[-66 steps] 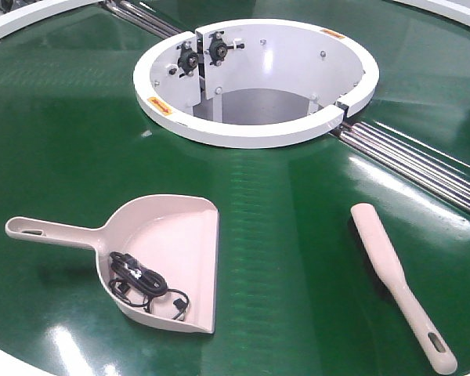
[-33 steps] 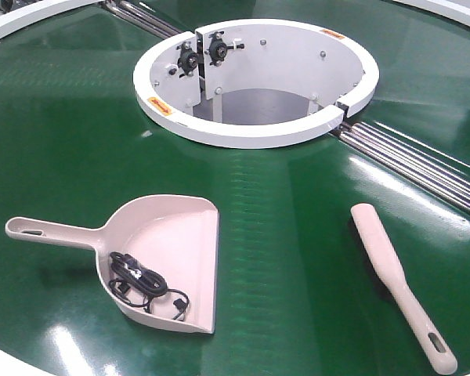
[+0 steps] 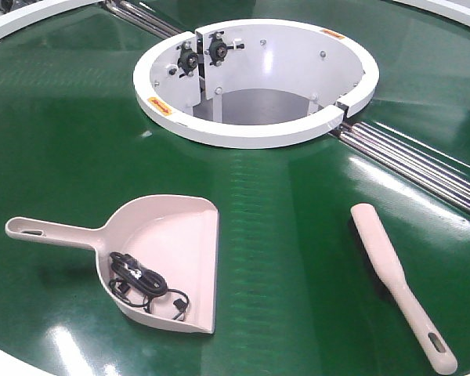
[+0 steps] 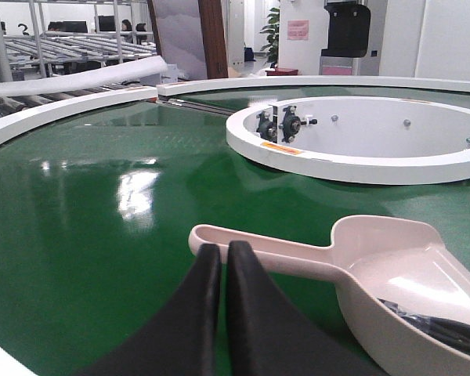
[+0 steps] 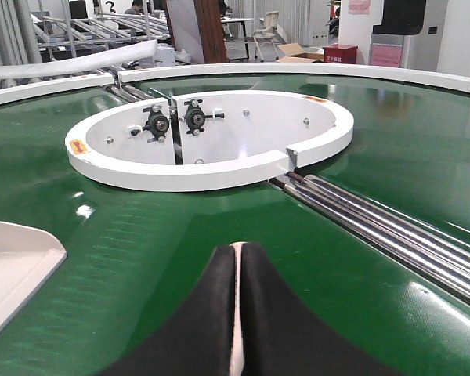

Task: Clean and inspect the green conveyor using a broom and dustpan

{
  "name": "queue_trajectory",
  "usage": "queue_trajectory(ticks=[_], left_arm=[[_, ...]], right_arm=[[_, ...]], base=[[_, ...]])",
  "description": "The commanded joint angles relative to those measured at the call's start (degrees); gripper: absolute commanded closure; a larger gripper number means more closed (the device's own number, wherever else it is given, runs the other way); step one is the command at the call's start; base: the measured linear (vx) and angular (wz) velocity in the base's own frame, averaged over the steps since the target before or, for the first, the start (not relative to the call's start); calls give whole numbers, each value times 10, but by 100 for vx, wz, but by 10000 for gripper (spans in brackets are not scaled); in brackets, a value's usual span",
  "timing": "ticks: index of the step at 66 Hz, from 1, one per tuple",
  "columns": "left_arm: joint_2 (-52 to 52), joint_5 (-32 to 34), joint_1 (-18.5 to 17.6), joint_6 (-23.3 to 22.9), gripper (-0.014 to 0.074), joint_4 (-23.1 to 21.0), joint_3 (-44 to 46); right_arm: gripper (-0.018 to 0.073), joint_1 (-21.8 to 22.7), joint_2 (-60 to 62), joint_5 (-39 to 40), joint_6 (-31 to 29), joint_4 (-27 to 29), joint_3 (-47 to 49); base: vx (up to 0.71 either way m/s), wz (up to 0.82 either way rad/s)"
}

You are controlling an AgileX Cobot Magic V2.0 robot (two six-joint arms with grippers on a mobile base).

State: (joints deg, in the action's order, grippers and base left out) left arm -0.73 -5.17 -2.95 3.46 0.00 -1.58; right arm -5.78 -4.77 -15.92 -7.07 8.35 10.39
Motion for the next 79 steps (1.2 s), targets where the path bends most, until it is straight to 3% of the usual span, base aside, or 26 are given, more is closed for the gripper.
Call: queue_trajectory(ticks=[1,20,32,38,79], left_arm=[[-8,45,2,-5,603,-7,-17],[-8,45,2,-5,603,-7,-17],[-8,45,2,-5,603,-7,-17],[-8,45,2,-5,603,-7,-17],[-8,45,2,-5,603,-7,-17]], right_arm=[[569,-2,-12,44,-1,0,16],[569,3,-3,60,5,-31,-31],[569,3,66,90,83,-91,-108],[569,3,64,104,107,-95,-131],[569,3,64,104,104,-95,-131]], base=[[0,0],[0,0],[0,0],[0,0],[0,0]])
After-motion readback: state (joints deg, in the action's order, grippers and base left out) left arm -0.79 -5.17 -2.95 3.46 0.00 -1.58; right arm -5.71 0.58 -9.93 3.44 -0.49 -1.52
